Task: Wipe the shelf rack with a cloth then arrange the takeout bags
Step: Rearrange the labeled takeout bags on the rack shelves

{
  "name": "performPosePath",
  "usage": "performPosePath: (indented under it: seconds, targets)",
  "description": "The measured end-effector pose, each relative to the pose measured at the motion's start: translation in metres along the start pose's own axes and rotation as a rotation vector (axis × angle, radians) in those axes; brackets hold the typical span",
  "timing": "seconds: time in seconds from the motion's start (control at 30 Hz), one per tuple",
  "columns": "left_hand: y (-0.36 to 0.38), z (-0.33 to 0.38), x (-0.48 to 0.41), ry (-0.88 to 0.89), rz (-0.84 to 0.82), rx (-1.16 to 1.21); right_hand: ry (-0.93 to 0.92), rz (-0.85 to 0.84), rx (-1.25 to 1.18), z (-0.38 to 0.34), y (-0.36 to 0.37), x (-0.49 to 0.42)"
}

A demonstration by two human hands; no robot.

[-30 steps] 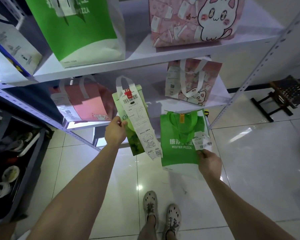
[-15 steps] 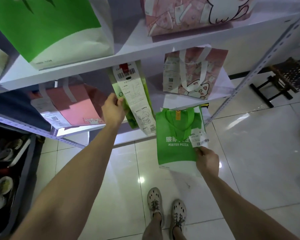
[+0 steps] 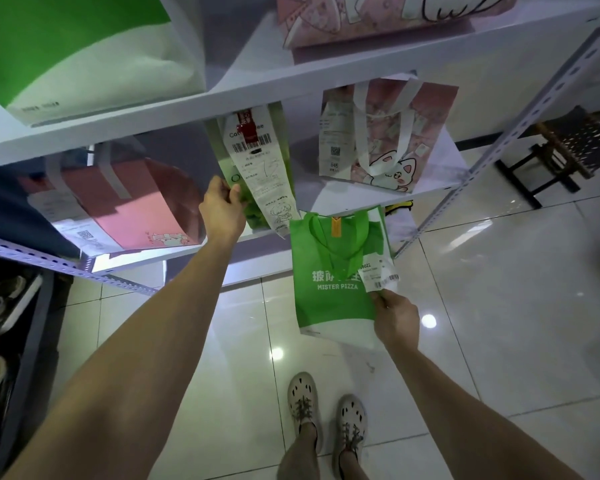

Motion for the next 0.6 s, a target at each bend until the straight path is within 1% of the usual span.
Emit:
performPosePath:
  seconds: [0.1, 0.3, 0.4, 0.5, 0.6]
  targets:
    - [0.002, -0.002, 0.0, -0.003, 0.005, 0.017, -0.008, -0.019, -0.001, -0.001, 0.005, 0.004]
    - [0.003, -0.014, 0.004, -0.064, 0.061, 0.08, 0.002, -0.045, 0.0, 0.001, 0.009, 0.008]
    - [-0.001, -0.024, 0.009, -0.082, 0.048, 0.086, -0.002, -0.048, 0.008, 0.0, 0.008, 0.01]
    - [-0.008, -0.036, 0.018, -0.108, 0.036, 0.031, -0.012, -0.048, 0.014, -0.001, 0.006, 0.013]
    - [-0.008, -0.056, 0.039, -0.18, -0.034, 0.065, -0.024, -0.051, 0.02, 0.002, 0.005, 0.018]
Point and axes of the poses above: each hand's wrist, its own x-axis away from the middle knuckle, its own y-axis out of the palm, z = x × y, the point moved 9 cm from there along -x, towards the middle knuckle, and after that the axes turned 6 degrees about z, right-handed, at the moved point
